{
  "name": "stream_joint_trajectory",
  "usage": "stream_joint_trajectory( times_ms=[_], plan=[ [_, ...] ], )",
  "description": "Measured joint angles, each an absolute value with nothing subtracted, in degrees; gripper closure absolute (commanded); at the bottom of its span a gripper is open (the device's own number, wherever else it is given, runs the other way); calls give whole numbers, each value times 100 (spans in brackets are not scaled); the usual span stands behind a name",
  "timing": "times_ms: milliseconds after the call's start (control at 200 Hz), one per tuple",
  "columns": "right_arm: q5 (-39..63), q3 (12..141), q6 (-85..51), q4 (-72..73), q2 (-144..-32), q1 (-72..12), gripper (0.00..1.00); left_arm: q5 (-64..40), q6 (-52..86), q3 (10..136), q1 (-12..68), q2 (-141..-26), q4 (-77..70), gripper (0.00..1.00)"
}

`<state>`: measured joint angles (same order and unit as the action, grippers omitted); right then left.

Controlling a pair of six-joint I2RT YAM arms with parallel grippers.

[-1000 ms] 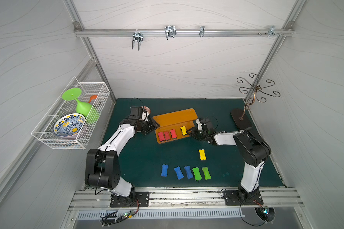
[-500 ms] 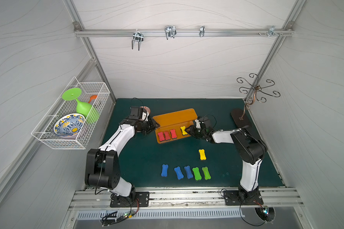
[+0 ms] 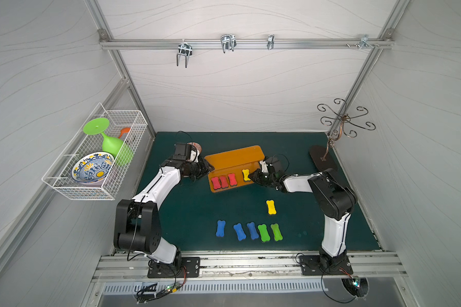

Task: Remove the whiteboard erasers from the shelf
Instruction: Pick up the whiteboard eraser from the shelf, then place the whiteboard eraser at the center of the board.

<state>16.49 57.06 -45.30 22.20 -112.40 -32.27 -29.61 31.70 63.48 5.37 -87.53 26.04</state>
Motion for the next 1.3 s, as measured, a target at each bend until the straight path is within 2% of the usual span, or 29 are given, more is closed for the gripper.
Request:
stream_joint_trajectory(
  times_ms=[175, 490, 1000, 1295],
  plan=[
    [1649, 5684, -4491, 2182, -11172, -3253, 96, -2956, 3168, 6348, 534, -8755, 2604, 57],
    [1643, 5196, -4431, 2012, -10589, -3280, 100, -2923, 3168, 6348, 534, -8755, 2604, 57],
    [1920, 3575, -3566, 707, -8239, -3461, 100, -2893, 3166, 6267, 534, -8683, 2602, 57],
    [1914, 3251, -3258, -10, -7797, -3826, 100, -2893, 3157, 6219, 534, -8626, 2600, 57]
  ],
)
